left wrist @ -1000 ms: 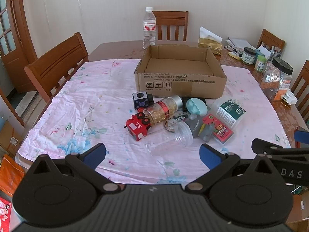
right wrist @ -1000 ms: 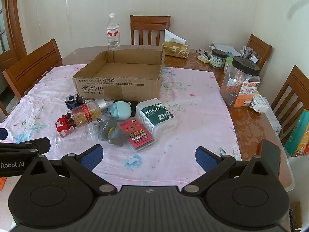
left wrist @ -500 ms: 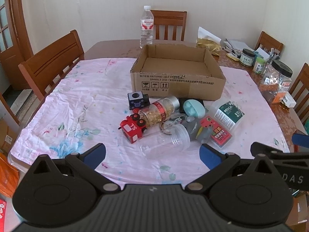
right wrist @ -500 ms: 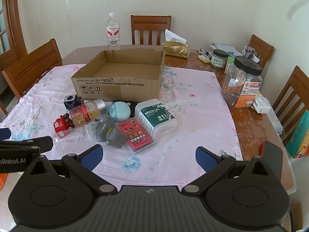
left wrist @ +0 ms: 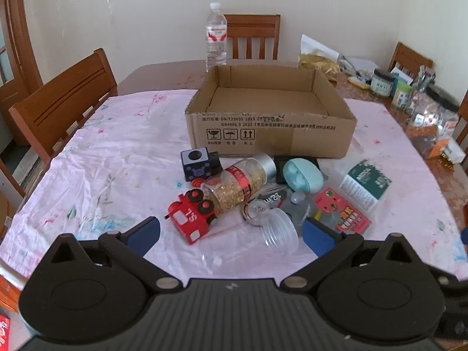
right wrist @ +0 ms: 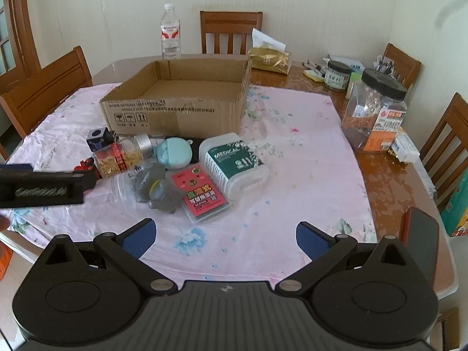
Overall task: Organize rigid objects
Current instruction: 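Grasp the clear plastic jar with the left tool while the right tool reaches toward the MEDICAL swab box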
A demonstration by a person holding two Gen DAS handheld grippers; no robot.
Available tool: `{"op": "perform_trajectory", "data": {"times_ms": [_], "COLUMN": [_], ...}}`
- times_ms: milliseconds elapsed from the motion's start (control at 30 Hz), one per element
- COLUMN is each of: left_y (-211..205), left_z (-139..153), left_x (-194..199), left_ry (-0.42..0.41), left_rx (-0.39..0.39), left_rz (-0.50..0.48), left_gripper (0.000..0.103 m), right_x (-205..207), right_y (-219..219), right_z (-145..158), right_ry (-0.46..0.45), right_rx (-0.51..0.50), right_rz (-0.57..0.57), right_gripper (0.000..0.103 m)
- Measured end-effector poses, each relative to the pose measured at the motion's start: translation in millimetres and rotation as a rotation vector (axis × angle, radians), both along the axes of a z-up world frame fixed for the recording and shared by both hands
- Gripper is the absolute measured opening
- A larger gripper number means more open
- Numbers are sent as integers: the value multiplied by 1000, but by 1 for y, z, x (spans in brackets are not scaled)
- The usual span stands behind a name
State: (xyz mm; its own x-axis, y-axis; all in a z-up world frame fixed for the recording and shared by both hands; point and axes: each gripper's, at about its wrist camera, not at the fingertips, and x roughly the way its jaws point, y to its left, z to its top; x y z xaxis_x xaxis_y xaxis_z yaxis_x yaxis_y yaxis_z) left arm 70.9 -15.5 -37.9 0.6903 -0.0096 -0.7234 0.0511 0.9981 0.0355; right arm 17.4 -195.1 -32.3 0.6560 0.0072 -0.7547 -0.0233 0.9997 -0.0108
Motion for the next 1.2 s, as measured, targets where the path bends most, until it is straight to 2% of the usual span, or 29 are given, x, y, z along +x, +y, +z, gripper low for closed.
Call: {"op": "perform_trajectory", "data": {"times_ms": [367,567,767,900,1067,1200], "left_y": [-19,-6,13,23,28,37], "left_z": [-30,-33,-43,-53,-52,-58], "left_x": [35,19,2,1,6,12], "left_ry": [21,30,76,98,71,83], "left_rx": [87,92,88,76,55,65], "left_rz": [-18,-30,-13,12,8,19], "left_gripper": [103,103,103,103,103,103], "right_x": [16,23,28,31,36,45], "right_y": [-1,2,8,11,10,7], "right_z": [-12,-18,-21,-22,-24,-22], "right_ry": [35,56,63,66,71,60], "right_rx": [-2,2,-5,-12,-14,-29], "right_rz": [9,26,52,64,58,40], "right_gripper": [103,103,103,103,103,103]}}
